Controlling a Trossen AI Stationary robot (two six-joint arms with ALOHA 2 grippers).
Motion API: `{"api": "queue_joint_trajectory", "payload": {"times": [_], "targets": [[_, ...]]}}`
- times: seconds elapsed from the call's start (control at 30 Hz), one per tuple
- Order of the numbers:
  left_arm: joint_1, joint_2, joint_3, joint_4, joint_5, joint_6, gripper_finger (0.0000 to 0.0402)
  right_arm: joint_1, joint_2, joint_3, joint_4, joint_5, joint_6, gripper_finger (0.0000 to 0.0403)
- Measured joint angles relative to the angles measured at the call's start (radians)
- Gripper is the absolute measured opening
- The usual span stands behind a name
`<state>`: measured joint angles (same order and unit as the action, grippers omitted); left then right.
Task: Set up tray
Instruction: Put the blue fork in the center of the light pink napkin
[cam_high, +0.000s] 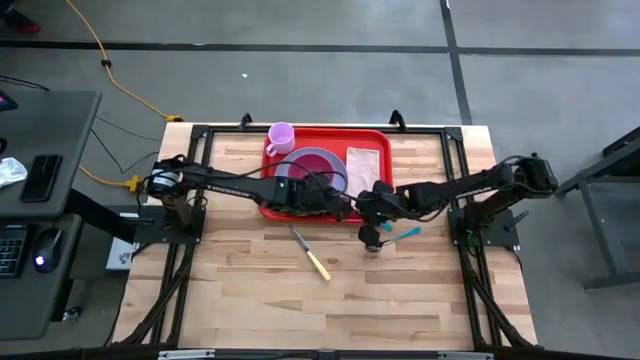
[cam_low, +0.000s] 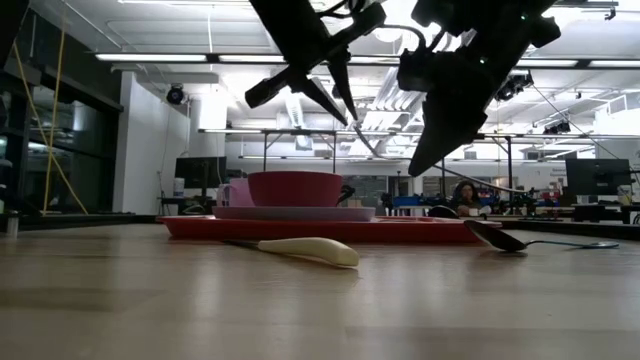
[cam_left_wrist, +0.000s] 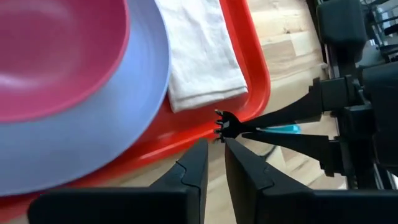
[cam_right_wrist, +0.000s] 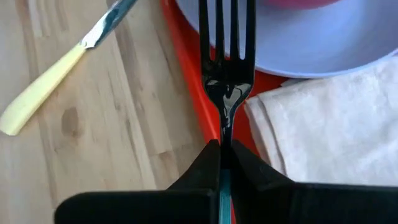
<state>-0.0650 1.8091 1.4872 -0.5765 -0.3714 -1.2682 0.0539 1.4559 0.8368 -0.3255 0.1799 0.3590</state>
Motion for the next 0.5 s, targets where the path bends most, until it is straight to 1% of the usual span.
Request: {"api": "queue_joint_trajectory", "payload": {"times": [0.17, 0.3, 0.37, 0.43, 0.5], "targets": [[0.034, -0.023, 0.002, -0.018, 0.000, 0.053, 0.0086, -0.042, 0.000, 0.000, -0.037, -0.004, -0.006, 0.0000], [0.066, -0.062, 0.002, -0.110, -0.012, 0.093, 0.0086, -0.085, -0.004, 0.000, -0.044, -0.004, -0.019, 0.0000], [0.086, -0.085, 0.001, -0.201, -0.015, 0.111, 0.0086, -0.113, -0.009, 0.000, -0.043, -0.017, -0.019, 0.0000], [0.103, -0.100, 0.002, -0.254, -0.025, 0.135, 0.0086, -0.145, -0.010, 0.001, -0.031, -0.032, -0.018, 0.0000], [0.124, -0.118, -0.001, -0.363, -0.039, 0.149, 0.0086, -0.180, -0.010, 0.001, -0.031, -0.048, -0.001, 0.0000]]}}
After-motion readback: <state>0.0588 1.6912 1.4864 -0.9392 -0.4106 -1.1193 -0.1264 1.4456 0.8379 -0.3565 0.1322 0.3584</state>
